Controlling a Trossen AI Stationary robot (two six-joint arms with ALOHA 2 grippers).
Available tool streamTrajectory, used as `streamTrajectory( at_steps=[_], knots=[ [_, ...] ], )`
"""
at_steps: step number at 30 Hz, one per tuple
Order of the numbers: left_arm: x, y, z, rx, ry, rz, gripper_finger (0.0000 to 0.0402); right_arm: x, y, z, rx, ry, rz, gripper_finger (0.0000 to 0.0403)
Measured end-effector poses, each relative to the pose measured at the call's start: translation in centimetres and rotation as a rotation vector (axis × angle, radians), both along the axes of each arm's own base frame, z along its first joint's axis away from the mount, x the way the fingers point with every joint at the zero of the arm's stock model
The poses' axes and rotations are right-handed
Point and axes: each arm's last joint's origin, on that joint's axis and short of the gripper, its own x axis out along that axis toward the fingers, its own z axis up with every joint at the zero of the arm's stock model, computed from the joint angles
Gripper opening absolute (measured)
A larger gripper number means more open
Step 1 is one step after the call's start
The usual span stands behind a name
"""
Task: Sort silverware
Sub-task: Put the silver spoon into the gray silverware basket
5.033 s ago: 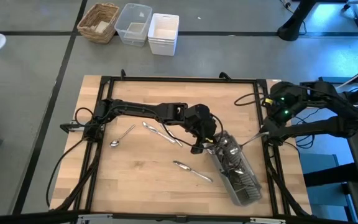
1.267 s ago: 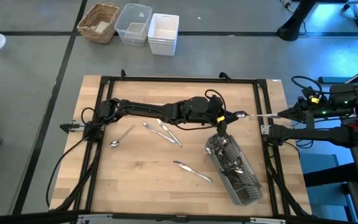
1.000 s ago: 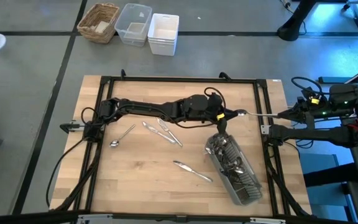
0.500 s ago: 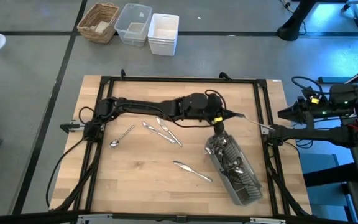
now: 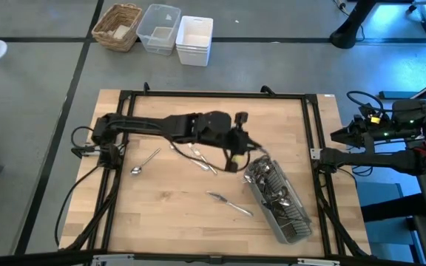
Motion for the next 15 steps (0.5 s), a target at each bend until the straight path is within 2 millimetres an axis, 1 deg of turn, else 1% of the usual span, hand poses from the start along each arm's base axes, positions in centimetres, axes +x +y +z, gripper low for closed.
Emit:
streamTrajectory(
  at_steps=[5, 8, 11, 15],
  knots=[
    [-0.7, -2.8, -0.2, 0.165, 0.05, -0.113, 0.0001, 0.0, 0.0, 0.0, -0.004, 0.0, -0.008, 0.0133],
    [-0.7, -3.9, -1.1, 0.26, 0.096, -0.146, 0.0001, 0.0, -0.1, 0.0, -0.009, 0.001, -0.018, 0.0134],
    [-0.3, -4.2, -2.0, 0.352, 0.144, -0.111, 0.0001, 0.0, -0.1, 0.0, -0.011, 0.0, -0.021, 0.0134],
    [0.2, -3.7, -2.3, 0.398, 0.139, -0.075, 0.0001, 0.0, -0.1, 0.0, -0.012, 0.0, -0.022, 0.0134]
  ],
)
